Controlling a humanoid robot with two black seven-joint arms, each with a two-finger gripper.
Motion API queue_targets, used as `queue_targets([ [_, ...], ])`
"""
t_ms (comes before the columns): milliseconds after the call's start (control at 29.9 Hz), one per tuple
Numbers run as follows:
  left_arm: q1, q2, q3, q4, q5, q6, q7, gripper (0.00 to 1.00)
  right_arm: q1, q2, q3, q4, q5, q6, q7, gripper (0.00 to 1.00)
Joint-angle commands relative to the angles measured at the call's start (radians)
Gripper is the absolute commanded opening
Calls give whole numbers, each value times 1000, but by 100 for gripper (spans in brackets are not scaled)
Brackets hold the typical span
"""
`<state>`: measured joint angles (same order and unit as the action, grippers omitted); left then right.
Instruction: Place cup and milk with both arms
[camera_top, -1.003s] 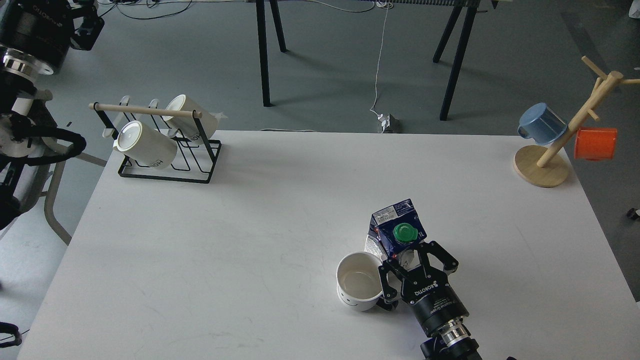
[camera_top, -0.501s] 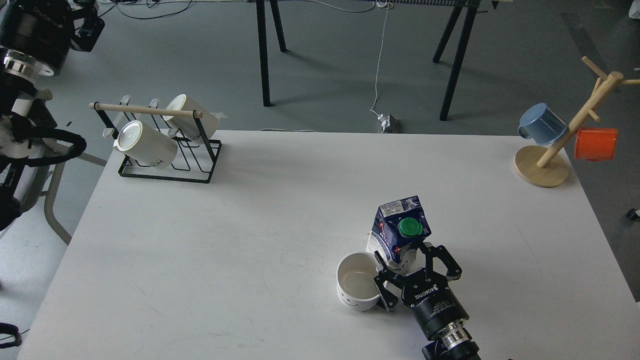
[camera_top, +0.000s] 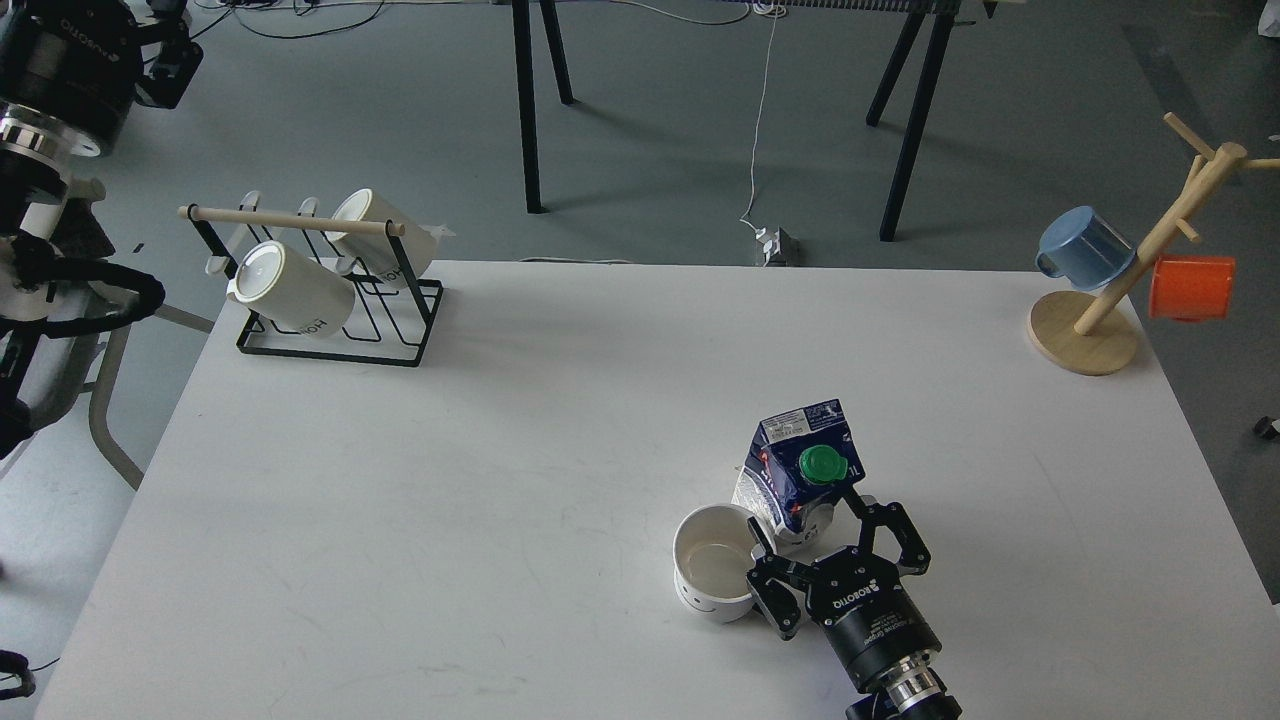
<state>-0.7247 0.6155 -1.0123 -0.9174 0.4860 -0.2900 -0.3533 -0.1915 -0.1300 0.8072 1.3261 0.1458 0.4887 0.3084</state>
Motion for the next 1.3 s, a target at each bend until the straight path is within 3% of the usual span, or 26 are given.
queue_targets([
  [0, 2, 12, 0, 0, -1, -1, -1, 99, -37, -3, 1, 27, -2, 0, 0, 98],
  [401, 1, 38, 0, 0, -1, -5, -1, 99, -198, -169, 47, 151, -2, 0, 1, 98],
  [802, -1, 36, -2, 0, -1, -3, -3, 99, -240, -428, 365, 231, 8, 0, 6, 98],
  [1136, 1, 29, -2, 0, -6, 5, -3, 99, 48, -573, 449, 213, 5, 0, 6, 99],
  [1270, 1, 20, -3, 2, -14, 11, 2, 99, 254, -563, 449, 104, 2, 0, 8, 99],
])
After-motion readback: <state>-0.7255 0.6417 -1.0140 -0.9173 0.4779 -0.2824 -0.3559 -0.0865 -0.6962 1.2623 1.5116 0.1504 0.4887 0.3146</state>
